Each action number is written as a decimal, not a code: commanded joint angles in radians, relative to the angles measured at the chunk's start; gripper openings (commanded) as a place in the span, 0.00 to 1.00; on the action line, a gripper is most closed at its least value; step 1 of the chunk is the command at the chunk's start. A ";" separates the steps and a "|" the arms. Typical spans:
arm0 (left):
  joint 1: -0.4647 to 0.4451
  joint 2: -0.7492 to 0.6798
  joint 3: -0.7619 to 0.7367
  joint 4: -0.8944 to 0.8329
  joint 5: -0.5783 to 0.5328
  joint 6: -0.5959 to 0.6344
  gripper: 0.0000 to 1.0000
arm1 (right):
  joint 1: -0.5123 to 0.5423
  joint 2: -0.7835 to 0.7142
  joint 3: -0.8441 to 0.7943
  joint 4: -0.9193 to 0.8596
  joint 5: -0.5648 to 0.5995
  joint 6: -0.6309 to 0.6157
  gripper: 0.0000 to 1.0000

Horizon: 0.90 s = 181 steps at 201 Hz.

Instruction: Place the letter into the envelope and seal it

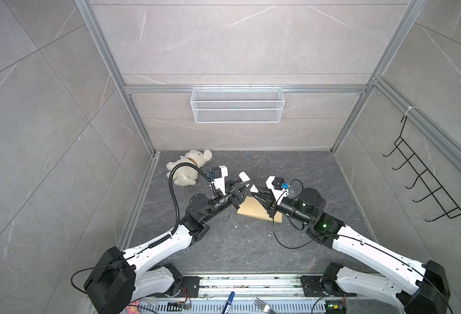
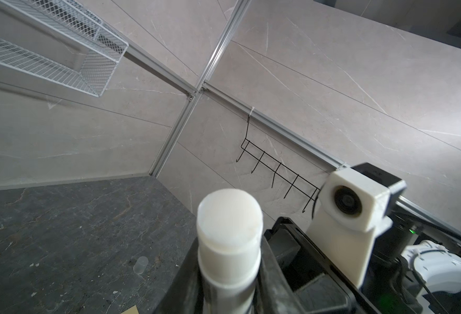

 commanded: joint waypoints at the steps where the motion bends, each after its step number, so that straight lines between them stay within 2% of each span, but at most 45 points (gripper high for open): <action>1: -0.009 -0.044 0.023 0.081 0.171 0.055 0.00 | -0.105 -0.022 0.036 0.064 -0.275 0.205 0.00; 35: -0.009 -0.045 0.024 0.105 0.221 0.048 0.00 | -0.158 0.032 0.061 0.117 -0.455 0.321 0.00; 78: -0.009 -0.051 0.019 0.100 0.230 0.048 0.00 | -0.166 0.065 0.071 0.134 -0.473 0.348 0.00; 104: -0.009 -0.052 0.021 0.078 0.207 0.052 0.00 | -0.164 0.073 0.085 0.097 -0.453 0.324 0.00; 117: -0.009 -0.052 0.025 0.059 0.175 0.051 0.00 | -0.162 0.069 0.083 0.083 -0.410 0.303 0.12; 145: -0.009 -0.063 0.042 -0.058 0.033 0.048 0.00 | -0.161 0.018 0.045 0.054 -0.231 0.219 0.48; 181: -0.008 -0.086 0.072 -0.289 -0.147 0.085 0.00 | -0.157 -0.054 0.038 -0.101 0.089 0.177 0.69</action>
